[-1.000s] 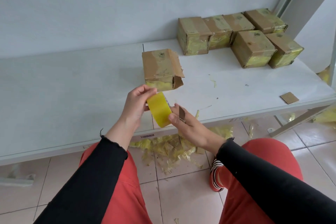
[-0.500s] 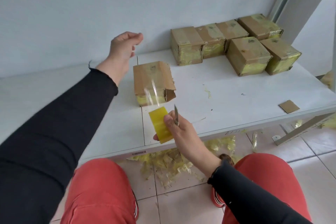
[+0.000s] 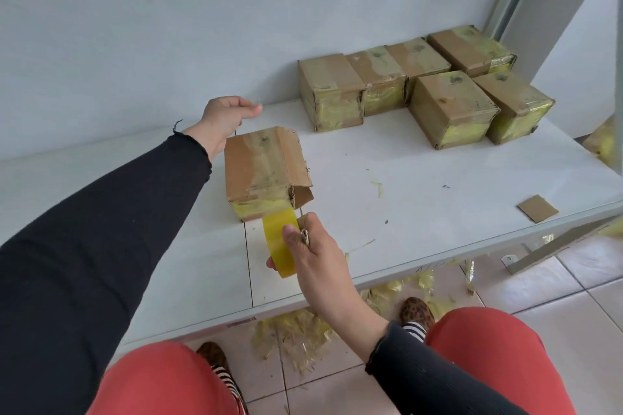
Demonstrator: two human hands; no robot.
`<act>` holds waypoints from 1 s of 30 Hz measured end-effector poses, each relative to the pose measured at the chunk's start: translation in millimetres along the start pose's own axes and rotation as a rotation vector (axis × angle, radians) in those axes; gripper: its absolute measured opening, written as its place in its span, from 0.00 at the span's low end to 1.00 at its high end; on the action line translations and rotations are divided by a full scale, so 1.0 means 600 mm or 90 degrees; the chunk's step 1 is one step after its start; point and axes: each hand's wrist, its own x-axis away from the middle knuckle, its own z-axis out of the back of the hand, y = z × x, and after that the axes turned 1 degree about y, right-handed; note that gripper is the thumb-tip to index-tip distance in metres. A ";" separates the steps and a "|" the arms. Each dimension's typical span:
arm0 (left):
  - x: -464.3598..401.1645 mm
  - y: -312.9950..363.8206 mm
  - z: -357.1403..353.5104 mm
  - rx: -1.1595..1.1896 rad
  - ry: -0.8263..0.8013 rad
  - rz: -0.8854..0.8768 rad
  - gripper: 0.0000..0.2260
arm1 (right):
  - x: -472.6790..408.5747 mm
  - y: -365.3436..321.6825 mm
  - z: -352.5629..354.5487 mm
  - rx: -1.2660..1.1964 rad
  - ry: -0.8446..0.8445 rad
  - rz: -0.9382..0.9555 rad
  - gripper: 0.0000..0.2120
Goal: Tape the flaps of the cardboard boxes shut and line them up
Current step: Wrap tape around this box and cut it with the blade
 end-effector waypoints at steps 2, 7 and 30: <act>-0.009 -0.017 -0.006 -0.007 0.000 0.018 0.08 | -0.005 0.004 -0.003 0.022 0.008 -0.010 0.10; -0.027 -0.029 -0.014 -0.077 -0.094 0.170 0.08 | -0.027 0.012 -0.003 0.030 0.003 -0.067 0.11; 0.038 0.003 -0.001 -0.339 0.078 -0.270 0.21 | -0.059 0.006 0.003 0.088 -0.020 -0.073 0.13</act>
